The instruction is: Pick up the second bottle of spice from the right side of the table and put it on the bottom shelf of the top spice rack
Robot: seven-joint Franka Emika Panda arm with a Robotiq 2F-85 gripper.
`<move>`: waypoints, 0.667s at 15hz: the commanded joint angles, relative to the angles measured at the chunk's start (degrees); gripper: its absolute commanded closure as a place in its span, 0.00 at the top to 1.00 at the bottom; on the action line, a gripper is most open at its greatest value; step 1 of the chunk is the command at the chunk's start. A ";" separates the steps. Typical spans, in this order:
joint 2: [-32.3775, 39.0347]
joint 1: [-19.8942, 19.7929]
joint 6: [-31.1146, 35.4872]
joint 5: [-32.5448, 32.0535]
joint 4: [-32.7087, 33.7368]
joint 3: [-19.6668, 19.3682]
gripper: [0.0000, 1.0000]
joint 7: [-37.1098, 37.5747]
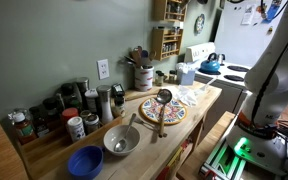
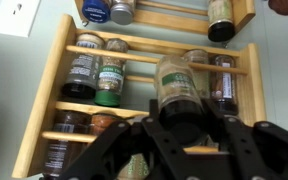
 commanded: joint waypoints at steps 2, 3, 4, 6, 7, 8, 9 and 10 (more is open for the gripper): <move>5.85 -1.47 0.18 3.19 7.02 0.80 0.21 1.86; 6.83 -1.84 0.22 3.69 8.01 1.08 0.21 2.26; 7.80 -2.22 0.42 3.75 9.00 1.39 0.21 2.74; 9.60 -3.07 0.34 3.94 10.88 2.11 0.21 3.55; 10.22 -1.91 0.57 4.12 11.27 0.88 0.21 3.77; 10.93 -2.02 0.67 4.13 12.01 0.95 0.21 4.04; 11.64 -2.06 0.69 4.26 12.67 0.96 0.21 4.37; 12.28 -2.09 0.77 4.32 13.32 0.98 0.21 4.65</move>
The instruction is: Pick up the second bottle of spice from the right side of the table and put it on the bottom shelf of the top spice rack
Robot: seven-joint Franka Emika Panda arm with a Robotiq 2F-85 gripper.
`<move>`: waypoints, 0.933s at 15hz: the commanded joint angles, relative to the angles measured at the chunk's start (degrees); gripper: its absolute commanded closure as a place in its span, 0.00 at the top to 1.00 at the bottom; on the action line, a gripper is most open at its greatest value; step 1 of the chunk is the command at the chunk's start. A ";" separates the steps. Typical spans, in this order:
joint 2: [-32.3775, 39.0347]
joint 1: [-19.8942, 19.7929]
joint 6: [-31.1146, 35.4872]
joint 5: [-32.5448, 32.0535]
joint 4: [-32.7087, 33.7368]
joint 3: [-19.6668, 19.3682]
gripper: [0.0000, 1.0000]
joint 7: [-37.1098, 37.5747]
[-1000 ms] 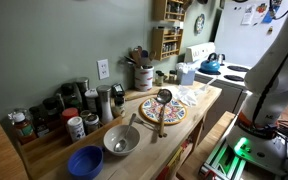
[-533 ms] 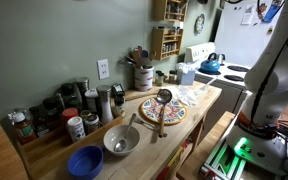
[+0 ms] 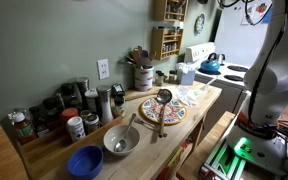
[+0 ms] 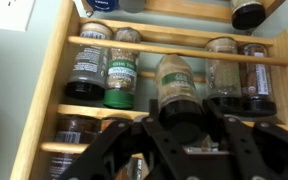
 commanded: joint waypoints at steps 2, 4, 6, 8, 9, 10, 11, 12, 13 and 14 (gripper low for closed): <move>3.81 -0.72 0.19 1.64 4.72 -0.07 0.21 2.18; 4.75 -0.81 0.21 1.79 5.75 -0.07 0.21 2.73; 5.65 -0.74 0.66 1.58 6.57 -0.10 0.21 3.46; 6.60 -0.71 0.50 1.35 7.45 -0.09 0.21 4.08; 7.05 -0.73 0.45 1.32 7.83 -0.10 0.21 4.39; 7.46 -0.79 0.30 1.38 8.12 -0.08 0.21 4.57; 7.81 -0.85 0.12 1.39 8.48 -0.08 0.21 4.72; 8.28 -0.88 -0.08 1.14 9.00 -0.13 0.21 4.92; 8.70 -0.91 -0.20 0.84 9.48 -0.21 0.21 5.09; 9.06 -1.03 -0.48 0.83 9.92 -0.22 0.21 5.18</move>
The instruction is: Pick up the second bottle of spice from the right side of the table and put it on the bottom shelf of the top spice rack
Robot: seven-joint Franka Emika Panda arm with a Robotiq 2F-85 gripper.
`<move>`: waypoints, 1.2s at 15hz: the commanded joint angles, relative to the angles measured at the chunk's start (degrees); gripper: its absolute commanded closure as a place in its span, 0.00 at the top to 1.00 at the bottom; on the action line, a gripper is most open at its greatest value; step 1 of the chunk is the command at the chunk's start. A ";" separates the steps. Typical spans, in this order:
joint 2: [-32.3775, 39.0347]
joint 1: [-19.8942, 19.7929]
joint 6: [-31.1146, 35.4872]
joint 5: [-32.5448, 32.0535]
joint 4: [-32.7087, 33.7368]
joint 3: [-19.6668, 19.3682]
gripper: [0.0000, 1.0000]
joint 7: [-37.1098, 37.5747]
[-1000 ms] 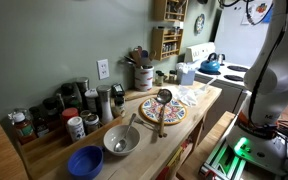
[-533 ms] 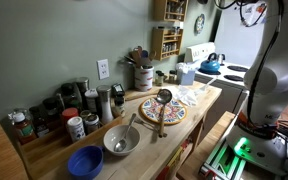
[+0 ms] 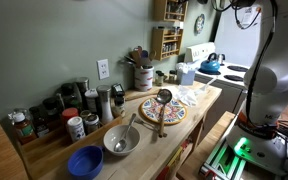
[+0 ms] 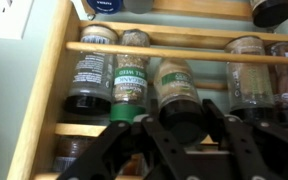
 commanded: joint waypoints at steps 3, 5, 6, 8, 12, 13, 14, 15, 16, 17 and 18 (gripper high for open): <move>3.16 -1.32 -1.80 0.24 5.09 -0.33 0.21 1.68; 3.88 -1.63 -2.52 0.11 6.46 -0.35 0.21 1.79; 4.29 -1.80 -3.27 0.18 7.20 -0.28 0.21 1.89; 5.26 -1.88 -4.68 -0.26 8.70 -0.23 0.21 2.01; 7.10 -1.88 -6.84 -0.97 11.22 -0.25 0.21 2.12; 7.53 -1.92 -7.38 -1.00 11.77 -0.28 0.21 2.14; 7.90 -2.01 -7.77 -1.03 12.32 -0.36 0.21 2.13; 8.29 -2.07 -8.15 -1.05 12.83 -0.41 0.21 2.16; 8.64 -2.02 -7.96 -1.31 13.21 -0.58 0.21 2.09; 8.97 -2.03 -7.92 -1.45 13.64 -0.69 0.21 2.08; 9.26 -2.03 -7.73 -1.64 13.91 -0.84 0.21 2.09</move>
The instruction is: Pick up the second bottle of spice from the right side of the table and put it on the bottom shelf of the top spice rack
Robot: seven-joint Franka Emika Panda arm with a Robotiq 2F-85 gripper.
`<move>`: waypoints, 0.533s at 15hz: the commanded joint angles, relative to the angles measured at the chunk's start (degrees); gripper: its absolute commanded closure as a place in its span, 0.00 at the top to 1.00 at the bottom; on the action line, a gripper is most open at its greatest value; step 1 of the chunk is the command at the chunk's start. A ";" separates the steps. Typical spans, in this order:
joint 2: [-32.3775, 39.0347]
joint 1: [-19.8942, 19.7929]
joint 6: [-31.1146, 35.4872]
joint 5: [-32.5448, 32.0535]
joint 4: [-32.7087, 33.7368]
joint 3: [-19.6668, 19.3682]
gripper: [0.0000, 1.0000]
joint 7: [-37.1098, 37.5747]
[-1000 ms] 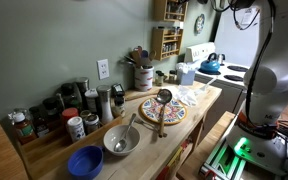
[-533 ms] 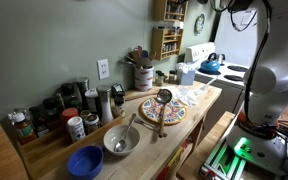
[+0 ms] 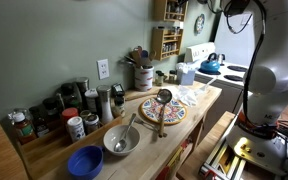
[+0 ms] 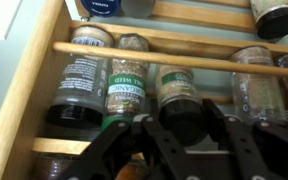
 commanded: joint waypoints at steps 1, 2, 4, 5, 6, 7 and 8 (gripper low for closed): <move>2.23 -0.88 -1.65 -1.01 3.83 -0.68 0.21 1.45; 2.47 -0.89 -1.45 -1.05 4.10 -0.83 0.21 1.51; 2.99 -1.00 -1.57 -1.05 4.67 -1.05 0.21 1.50; 3.15 -0.99 -1.63 -1.00 4.85 -1.06 0.21 1.46; 3.26 -0.92 -1.54 -1.08 4.99 -1.09 0.21 1.54; 3.37 -0.90 -1.53 -1.08 5.21 -1.09 0.21 1.57; 3.47 -0.98 -1.70 -0.95 5.46 -1.03 0.21 1.54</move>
